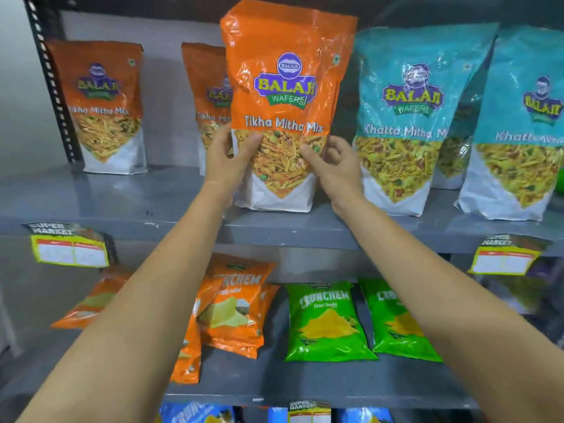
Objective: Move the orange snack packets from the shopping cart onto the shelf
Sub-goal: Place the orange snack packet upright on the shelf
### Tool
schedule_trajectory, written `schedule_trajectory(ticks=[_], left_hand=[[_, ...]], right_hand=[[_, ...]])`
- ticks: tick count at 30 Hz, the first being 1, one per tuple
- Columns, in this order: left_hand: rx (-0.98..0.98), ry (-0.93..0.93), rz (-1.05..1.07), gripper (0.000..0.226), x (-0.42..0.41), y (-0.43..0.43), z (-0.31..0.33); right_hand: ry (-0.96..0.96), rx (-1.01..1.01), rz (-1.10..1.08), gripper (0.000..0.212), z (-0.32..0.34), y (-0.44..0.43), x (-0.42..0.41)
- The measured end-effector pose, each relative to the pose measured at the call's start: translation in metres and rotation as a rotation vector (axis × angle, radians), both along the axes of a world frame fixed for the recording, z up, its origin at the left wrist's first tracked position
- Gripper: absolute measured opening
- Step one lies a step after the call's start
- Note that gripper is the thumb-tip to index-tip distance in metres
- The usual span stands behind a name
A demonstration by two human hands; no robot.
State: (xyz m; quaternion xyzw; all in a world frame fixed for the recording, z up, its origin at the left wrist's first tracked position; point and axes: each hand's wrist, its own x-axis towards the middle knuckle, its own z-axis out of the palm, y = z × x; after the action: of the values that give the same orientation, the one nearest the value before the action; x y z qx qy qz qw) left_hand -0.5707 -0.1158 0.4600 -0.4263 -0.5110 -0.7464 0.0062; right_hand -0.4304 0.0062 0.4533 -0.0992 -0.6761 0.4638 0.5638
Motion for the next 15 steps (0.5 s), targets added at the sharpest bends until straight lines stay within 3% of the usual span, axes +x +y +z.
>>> schedule_trajectory(ticks=[2, 5, 9, 12, 15], left_hand=[[-0.002, -0.007, 0.074, 0.059, 0.002, 0.0, -0.003], [0.186, 0.037, 0.294, 0.066, 0.012, -0.01, -0.003], [0.392, 0.261, 0.455, 0.048, 0.042, -0.025, -0.012], [0.431, 0.346, 0.318, 0.037, 0.086, -0.018, -0.048], [0.308, 0.406, 0.084, 0.031, 0.148, 0.004, -0.103]], right_hand=[[0.024, 0.113, -0.192, 0.04, -0.002, -0.007, 0.004], [0.107, 0.445, -0.52, 0.048, -0.004, -0.024, 0.022], [0.167, 0.636, -0.687, 0.051, -0.037, -0.034, 0.067], [0.048, 0.65, -0.8, 0.055, -0.092, -0.027, 0.125], [-0.103, 0.622, -0.949, 0.058, -0.149, -0.025, 0.2]])
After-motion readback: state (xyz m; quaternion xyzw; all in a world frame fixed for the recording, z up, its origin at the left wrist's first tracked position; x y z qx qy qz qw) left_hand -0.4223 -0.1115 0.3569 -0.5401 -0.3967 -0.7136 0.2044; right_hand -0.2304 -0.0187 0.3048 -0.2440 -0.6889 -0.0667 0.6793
